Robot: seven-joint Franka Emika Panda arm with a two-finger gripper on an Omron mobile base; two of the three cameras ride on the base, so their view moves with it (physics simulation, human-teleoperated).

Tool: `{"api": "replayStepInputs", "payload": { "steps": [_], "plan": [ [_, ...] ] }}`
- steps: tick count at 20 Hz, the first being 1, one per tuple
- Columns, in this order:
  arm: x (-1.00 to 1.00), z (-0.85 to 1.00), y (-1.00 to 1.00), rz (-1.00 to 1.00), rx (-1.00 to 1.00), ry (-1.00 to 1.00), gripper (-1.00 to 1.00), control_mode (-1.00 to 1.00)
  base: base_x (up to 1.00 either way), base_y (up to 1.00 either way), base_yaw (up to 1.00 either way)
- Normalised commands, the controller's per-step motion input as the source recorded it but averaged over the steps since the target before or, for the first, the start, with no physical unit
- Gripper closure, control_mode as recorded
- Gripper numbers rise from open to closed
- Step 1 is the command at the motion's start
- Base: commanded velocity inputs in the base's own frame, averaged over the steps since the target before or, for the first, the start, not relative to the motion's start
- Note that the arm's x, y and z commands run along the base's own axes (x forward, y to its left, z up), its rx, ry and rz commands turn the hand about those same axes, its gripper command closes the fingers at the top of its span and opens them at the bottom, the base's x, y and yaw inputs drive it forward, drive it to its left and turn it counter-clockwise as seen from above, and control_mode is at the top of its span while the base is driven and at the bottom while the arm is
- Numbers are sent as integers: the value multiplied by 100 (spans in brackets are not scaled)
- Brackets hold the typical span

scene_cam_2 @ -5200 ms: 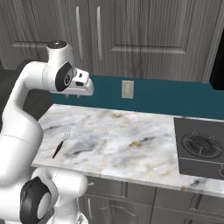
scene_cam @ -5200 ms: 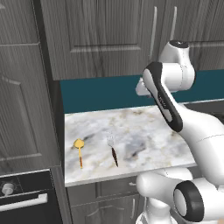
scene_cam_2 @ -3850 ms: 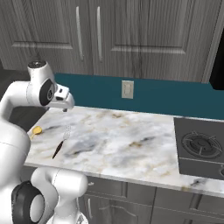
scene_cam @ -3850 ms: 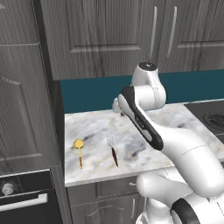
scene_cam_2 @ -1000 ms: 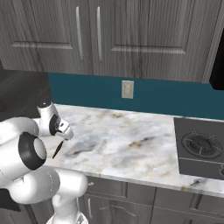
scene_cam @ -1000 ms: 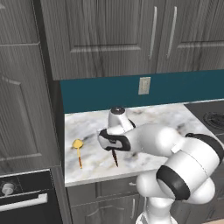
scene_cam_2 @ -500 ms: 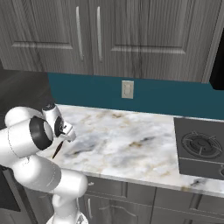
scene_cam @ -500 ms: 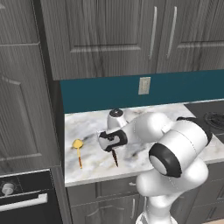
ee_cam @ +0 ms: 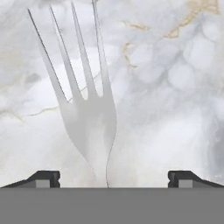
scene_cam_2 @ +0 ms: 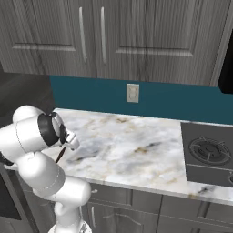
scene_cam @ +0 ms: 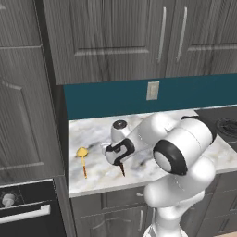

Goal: Take the fork and place it on the left side of the plate. Then take the spoon and place it on the right side of the plate. Make sure they're directly next to the plate.

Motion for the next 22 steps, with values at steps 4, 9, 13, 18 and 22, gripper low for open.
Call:
{"api": "replayStepInputs", "payload": {
  "steps": [4,9,13,18,22],
  "plan": [
    [0,-39,1,0,-5,0,-100,-100,0,0,0],
    [0,-47,0,0,-4,0,-100,-100,0,0,0],
    [0,-56,0,0,-2,0,100,-100,0,0,0],
    [0,-61,0,0,0,0,100,-100,0,0,0],
    [0,-63,-5,0,0,0,100,-100,0,0,0]
  ]
}}
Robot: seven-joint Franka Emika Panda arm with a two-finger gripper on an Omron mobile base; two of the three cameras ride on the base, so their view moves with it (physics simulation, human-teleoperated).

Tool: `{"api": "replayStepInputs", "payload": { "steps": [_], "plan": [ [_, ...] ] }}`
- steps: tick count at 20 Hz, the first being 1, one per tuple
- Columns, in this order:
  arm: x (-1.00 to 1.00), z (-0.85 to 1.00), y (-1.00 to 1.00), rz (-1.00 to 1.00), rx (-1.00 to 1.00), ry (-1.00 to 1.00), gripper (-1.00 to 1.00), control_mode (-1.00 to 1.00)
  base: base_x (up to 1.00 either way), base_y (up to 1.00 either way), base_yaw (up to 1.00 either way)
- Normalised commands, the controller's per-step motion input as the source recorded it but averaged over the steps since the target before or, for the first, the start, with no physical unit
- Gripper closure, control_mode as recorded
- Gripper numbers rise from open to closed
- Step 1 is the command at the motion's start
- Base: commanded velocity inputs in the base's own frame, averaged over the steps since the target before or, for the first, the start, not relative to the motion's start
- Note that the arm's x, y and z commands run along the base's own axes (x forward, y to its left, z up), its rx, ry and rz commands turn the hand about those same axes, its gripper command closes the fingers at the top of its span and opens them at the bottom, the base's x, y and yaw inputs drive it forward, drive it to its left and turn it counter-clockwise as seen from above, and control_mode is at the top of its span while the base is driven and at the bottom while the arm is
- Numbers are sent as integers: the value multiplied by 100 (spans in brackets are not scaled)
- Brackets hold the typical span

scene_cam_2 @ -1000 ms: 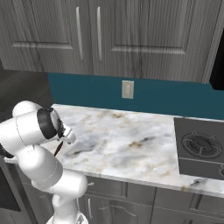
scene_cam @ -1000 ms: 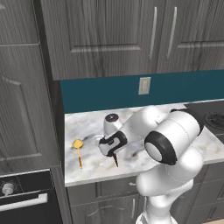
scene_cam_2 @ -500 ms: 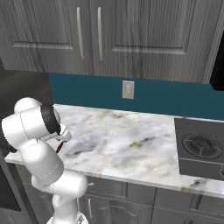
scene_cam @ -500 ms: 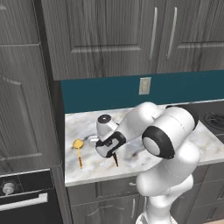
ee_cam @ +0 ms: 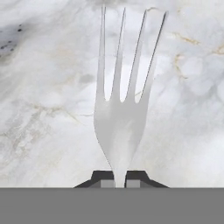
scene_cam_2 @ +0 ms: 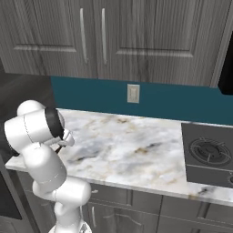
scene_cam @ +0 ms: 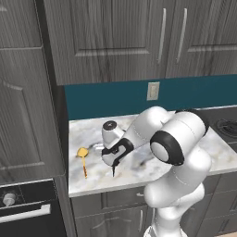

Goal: Take the fork and place it on the left side of the plate. Then take the spoon and place it on the right side of the plate. Make sure they're directly next to the plate.

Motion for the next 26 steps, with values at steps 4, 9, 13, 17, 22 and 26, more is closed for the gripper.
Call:
{"api": "replayStepInputs", "payload": {
  "steps": [4,9,13,17,22,26],
  "plan": [
    [0,-56,-20,0,2,0,100,-100,0,0,0],
    [-5,-14,-10,0,2,-2,100,-100,0,0,0],
    [-22,9,-3,0,0,-12,100,-100,0,0,0],
    [-41,39,-8,0,0,-15,100,-100,0,0,0],
    [-42,63,-22,1,2,-8,100,-100,0,0,0],
    [-25,95,-36,1,12,-1,100,-100,0,0,0]
  ]
}}
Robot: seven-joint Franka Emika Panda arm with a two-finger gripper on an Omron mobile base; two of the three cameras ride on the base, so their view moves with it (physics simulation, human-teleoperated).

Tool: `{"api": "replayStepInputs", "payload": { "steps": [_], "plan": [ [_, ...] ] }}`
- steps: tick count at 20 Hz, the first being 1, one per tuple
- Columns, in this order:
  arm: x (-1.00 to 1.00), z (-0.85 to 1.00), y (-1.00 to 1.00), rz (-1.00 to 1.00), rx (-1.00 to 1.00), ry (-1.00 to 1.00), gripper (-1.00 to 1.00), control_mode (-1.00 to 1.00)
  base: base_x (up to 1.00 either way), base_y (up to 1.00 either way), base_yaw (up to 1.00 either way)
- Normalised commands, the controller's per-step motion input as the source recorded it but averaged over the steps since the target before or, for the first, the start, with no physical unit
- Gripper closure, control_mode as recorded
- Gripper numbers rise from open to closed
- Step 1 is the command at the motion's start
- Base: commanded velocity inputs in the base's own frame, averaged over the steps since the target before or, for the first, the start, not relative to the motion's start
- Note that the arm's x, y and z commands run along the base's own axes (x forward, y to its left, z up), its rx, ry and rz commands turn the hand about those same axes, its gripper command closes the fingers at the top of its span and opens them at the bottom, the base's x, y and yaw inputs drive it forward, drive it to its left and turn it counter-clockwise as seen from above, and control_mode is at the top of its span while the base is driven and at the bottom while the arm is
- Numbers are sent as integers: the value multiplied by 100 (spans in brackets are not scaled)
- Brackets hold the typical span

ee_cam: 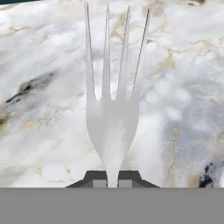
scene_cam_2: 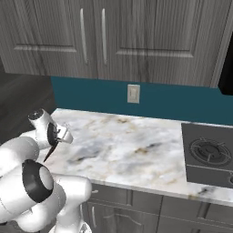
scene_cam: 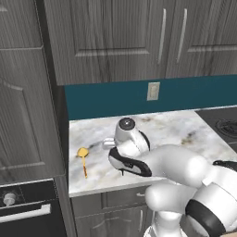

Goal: Take the fork and place it on the left side of the plate. Then take the spoon and place it on the right side of the plate. Make sure they're directly next to the plate.

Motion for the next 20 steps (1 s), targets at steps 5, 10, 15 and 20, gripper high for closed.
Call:
{"api": "replayStepInputs", "payload": {
  "steps": [5,10,15,20],
  "plan": [
    [-23,100,-57,0,19,5,100,-100,0,0,0],
    [-37,86,-61,0,15,16,100,-100,0,0,0],
    [-68,36,-60,0,1,14,100,-100,0,0,0],
    [-77,22,-53,-1,0,10,100,-100,0,0,0]
  ]
}}
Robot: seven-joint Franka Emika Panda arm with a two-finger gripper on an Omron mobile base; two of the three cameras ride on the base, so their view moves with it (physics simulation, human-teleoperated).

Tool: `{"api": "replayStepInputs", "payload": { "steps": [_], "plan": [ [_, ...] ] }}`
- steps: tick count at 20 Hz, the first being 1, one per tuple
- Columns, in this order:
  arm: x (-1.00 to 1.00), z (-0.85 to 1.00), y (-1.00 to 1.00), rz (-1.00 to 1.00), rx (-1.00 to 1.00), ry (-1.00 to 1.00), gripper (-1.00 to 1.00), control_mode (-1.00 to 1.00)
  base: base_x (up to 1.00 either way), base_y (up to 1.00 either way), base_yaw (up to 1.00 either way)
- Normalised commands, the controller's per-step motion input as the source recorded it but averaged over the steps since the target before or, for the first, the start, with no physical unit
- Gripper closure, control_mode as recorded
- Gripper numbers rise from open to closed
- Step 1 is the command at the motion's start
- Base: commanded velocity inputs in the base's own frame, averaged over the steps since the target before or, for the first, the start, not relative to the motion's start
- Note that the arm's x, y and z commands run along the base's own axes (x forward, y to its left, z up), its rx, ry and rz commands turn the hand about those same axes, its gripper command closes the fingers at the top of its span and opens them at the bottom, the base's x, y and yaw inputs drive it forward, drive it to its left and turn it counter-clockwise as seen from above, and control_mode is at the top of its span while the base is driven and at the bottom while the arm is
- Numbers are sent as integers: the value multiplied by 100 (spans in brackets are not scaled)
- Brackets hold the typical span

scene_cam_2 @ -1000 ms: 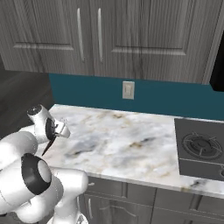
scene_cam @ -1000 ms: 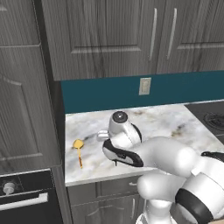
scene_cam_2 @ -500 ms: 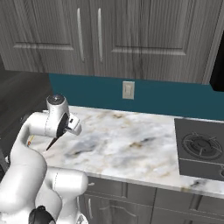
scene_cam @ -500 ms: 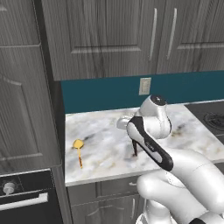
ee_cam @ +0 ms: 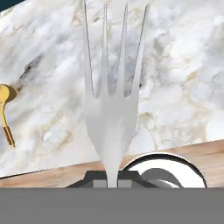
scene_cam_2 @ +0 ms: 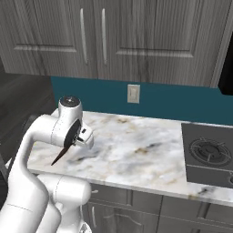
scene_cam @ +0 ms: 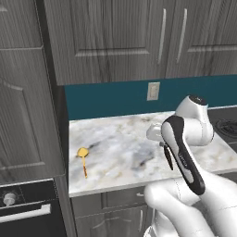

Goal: Take the fork and place it on the left side of the plate. Then take the spoon and place it on the right side of the plate. Make sure they're directly next to the plate.

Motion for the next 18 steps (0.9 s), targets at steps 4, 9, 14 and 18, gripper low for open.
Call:
{"api": "replayStepInputs", "payload": {
  "steps": [4,9,14,18],
  "plan": [
    [-77,18,-44,-2,0,11,100,-100,0,0,0],
    [-50,6,-28,-1,0,5,100,-100,0,0,0],
    [-31,0,-17,0,0,0,100,-100,0,0,0],
    [-46,0,-19,0,0,-1,100,-100,0,0,0]
  ]
}}
